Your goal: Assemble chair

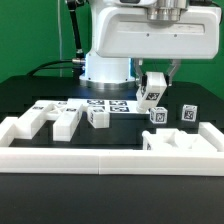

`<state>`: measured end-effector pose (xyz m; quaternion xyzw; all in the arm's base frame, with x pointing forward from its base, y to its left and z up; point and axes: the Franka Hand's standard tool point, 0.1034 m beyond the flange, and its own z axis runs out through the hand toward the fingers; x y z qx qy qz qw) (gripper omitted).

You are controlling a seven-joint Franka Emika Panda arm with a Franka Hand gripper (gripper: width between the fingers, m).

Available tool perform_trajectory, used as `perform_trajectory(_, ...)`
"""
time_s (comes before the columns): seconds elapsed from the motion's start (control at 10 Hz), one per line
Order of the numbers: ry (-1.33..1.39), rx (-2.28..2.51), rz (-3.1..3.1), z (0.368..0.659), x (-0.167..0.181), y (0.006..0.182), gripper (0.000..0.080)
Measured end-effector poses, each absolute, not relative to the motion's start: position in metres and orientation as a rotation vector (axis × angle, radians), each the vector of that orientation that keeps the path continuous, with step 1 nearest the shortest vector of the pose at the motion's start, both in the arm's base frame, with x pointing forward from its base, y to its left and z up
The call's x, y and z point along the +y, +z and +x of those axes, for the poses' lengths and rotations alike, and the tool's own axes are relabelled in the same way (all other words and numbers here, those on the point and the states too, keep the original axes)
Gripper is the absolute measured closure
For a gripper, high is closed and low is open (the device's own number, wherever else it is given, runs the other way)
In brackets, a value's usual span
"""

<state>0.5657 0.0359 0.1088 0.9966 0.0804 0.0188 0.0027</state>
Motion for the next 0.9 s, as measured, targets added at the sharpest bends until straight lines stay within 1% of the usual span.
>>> perform_trajectory(0.1, 0.189, 0.249, 3.118, 0.572, 0.036, 0.110, 0.0508)
perform_trajectory(0.3, 0.390, 0.222, 3.111, 0.576, 0.042, 0.120, 0.0508)
perform_trajectory(0.5, 0.626, 0.233, 3.055, 0.580, 0.039, 0.122, 0.0508)
perform_trajectory(0.6, 0.702, 0.233, 3.030, 0.578, 0.036, 0.120, 0.0508)
perform_trajectory(0.7, 0.695, 0.234, 3.032, 0.576, 0.036, 0.118, 0.0508)
perform_trajectory(0.9, 0.702, 0.256, 3.039, 0.581, 0.049, 0.122, 0.0508)
